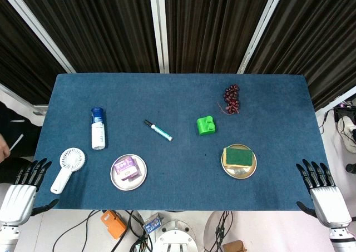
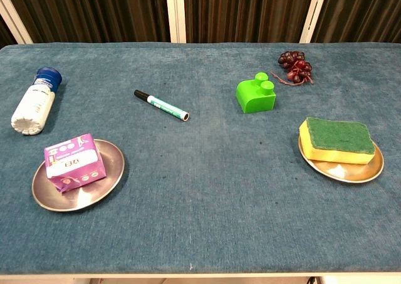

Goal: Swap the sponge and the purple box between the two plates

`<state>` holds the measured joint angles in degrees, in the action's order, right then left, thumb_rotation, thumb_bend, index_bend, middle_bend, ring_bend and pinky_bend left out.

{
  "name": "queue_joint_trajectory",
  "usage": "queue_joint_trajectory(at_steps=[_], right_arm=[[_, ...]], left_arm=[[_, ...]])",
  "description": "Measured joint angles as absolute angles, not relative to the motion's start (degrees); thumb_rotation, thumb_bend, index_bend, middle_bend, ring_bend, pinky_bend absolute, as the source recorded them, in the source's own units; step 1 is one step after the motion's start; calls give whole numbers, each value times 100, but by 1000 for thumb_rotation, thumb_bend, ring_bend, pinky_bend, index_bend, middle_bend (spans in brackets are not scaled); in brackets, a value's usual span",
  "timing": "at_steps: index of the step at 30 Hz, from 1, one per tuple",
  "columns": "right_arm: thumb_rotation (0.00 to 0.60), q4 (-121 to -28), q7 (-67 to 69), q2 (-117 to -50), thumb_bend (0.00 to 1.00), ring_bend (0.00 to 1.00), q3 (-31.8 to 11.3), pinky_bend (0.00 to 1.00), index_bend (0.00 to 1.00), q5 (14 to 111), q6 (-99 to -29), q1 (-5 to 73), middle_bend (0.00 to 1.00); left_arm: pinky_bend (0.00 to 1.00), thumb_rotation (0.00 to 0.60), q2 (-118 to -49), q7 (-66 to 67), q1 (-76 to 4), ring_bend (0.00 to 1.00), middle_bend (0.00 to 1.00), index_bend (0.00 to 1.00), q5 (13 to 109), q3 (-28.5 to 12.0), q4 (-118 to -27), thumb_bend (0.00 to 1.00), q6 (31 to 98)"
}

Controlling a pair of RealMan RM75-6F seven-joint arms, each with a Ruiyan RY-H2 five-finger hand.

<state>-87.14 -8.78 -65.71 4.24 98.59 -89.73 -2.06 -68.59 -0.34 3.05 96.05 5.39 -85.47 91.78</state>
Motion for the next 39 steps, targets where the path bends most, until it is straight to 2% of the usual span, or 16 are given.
queue_joint_trajectory(at_steps=[8, 12, 19, 25, 29, 33, 39], right_arm=[[600, -8739, -891, -6588, 216, 0, 383, 0, 0, 9782, -8790, -109, 0], [600, -8799, -829, -6612, 215, 0, 315, 0, 0, 9712, -8398, 133, 0], [600, -9057, -1181, -6809, 215, 0, -110, 28, 0, 9272, -7106, 1010, 0], [600, -9032, -1733, -7515, 216, 0, -615, 61, 33, 8364, -5941, 1990, 62], [600, -8826, -2089, -8030, 215, 27, -745, 121, 121, 7958, -5603, 2329, 128], [600, -8646, -2197, -8235, 232, 86, -736, 171, 212, 7788, -5514, 2445, 194], [600, -8470, -2193, -8392, 272, 285, -700, 380, 462, 7712, -5648, 2489, 365]], left_arm=[[64, 600, -6887, 49, 300, 0, 15, 46, 9541, 529, -8590, 81, 9108], [63, 600, -6871, 13, 291, 0, 15, 46, 9500, 515, -8605, 81, 9081], [63, 600, -6825, -42, 215, 0, 15, 46, 9390, 438, -8628, 81, 8967], [63, 600, -6783, -154, 192, 0, 15, 46, 9334, 427, -8620, 81, 8910], [64, 600, -6774, -196, 206, 0, 15, 46, 9348, 439, -8606, 81, 8939], [63, 600, -6773, -210, 225, 0, 15, 46, 9383, 450, -8597, 81, 8989], [64, 600, -6779, -221, 241, 0, 15, 47, 9419, 460, -8588, 81, 9039]])
